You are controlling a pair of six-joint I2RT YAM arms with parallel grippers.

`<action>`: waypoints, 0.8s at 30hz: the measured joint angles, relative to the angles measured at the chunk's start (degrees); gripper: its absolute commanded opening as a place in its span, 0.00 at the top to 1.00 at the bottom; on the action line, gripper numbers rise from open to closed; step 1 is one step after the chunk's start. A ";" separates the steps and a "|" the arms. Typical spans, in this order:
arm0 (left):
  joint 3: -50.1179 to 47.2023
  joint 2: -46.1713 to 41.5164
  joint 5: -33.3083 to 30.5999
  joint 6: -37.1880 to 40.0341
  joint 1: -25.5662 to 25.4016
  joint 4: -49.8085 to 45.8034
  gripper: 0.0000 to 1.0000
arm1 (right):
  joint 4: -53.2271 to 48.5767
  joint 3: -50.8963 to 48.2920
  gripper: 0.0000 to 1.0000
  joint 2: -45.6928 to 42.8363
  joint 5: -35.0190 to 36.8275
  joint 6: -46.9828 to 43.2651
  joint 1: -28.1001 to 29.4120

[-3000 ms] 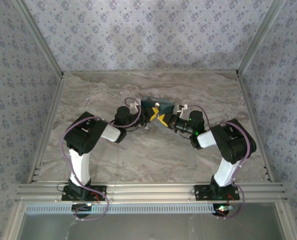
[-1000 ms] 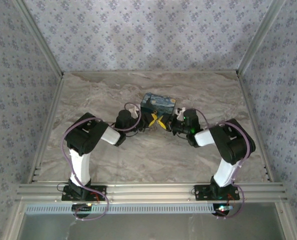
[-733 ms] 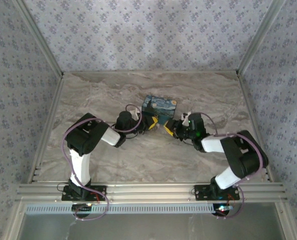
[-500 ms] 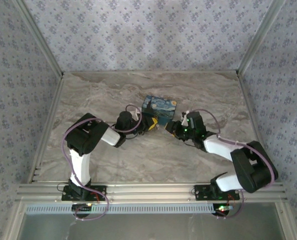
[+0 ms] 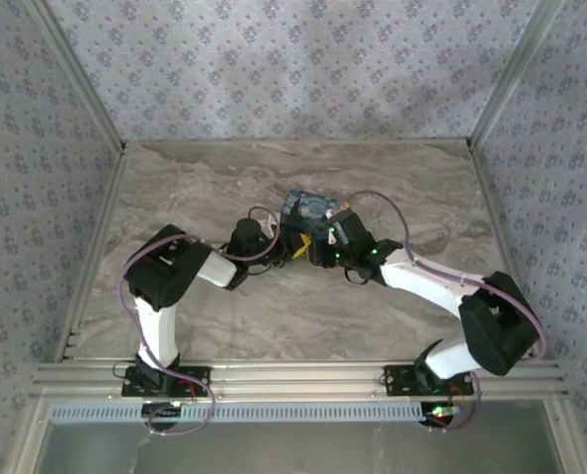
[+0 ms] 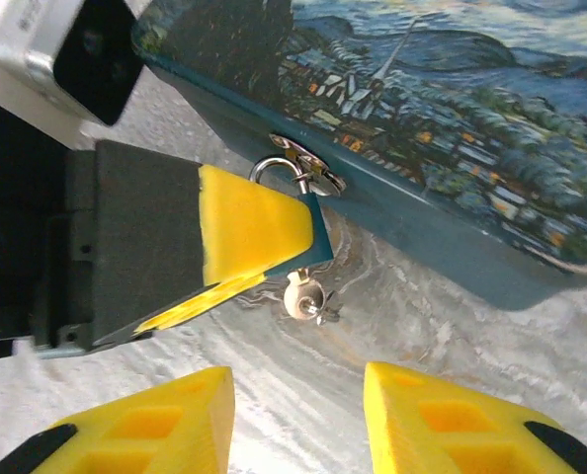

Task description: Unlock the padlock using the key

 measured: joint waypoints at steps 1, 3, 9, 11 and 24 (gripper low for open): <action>0.00 -0.07 0.09 0.00 0.00 -0.04 1.00 | -0.20 0.46 0.57 0.81 0.48 -0.74 0.11; 0.11 -0.37 0.37 -0.02 0.00 -0.28 1.00 | -0.68 1.62 0.58 2.67 1.55 -2.51 0.26; 0.92 -0.66 0.72 -0.50 0.11 -0.46 1.00 | -2.47 5.49 0.61 6.21 4.15 -6.43 1.53; 1.01 -0.66 0.68 -0.63 0.15 -0.46 1.00 | -3.23 6.36 0.62 6.91 4.63 -7.32 1.77; 1.31 -0.66 1.16 -1.01 0.50 -1.07 1.00 | -8.44 11.41 0.66 11.26 12.37 -12.41 5.07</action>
